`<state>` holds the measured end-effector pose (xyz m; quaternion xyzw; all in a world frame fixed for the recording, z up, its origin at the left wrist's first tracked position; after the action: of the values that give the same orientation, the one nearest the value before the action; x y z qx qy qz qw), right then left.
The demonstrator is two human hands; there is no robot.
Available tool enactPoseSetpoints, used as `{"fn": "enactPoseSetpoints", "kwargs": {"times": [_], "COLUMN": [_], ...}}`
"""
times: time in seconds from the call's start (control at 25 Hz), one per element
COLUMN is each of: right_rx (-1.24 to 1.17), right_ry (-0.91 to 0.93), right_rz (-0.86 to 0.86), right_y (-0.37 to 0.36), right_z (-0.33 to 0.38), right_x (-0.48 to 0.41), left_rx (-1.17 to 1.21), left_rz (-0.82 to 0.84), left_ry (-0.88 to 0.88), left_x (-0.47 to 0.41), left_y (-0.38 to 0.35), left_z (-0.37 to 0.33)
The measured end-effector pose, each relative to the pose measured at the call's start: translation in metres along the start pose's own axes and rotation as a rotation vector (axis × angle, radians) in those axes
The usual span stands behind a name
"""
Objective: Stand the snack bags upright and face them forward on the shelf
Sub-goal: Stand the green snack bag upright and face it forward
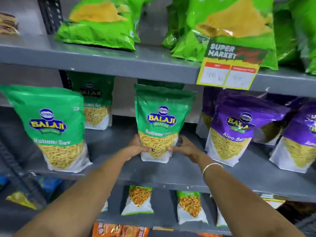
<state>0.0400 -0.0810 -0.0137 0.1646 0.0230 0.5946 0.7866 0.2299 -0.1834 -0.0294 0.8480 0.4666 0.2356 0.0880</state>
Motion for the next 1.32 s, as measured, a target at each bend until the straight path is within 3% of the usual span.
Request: {"fn": "enactPoseSetpoints", "kwargs": {"times": [0.24,0.8,1.16,1.32], "right_rx": [-0.172,-0.046,-0.016,0.018], "right_ry": [0.145,-0.013,-0.015,-0.027], "right_rz": [0.023,-0.088,-0.072,-0.033], "right_y": [-0.027,-0.040,-0.039,-0.037], "right_z": [0.000,-0.002,-0.003,-0.001], "right_x": [0.013,0.072,0.066,0.064], "left_rx": [0.070,-0.059,-0.038,-0.011], "left_rz": [-0.078,-0.013,-0.034,0.051], "left_ry": [-0.007,-0.007,-0.002,0.034], "left_x": [0.022,0.068,0.070,0.077], "left_y": [-0.007,-0.001,-0.005,-0.005], "left_z": [0.009,0.021,0.022,0.013]}}
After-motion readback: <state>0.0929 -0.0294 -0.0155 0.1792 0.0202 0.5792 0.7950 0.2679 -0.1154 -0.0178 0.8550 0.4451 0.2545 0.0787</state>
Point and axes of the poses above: each hand's wrist, its own x-axis away from the middle knuckle, its own y-axis out of the back of the hand, z = x × y, the point moved 1 cm from there along -x, towards the middle knuckle, and after that the axes turned 5 degrees about y, right-handed, at the moved point
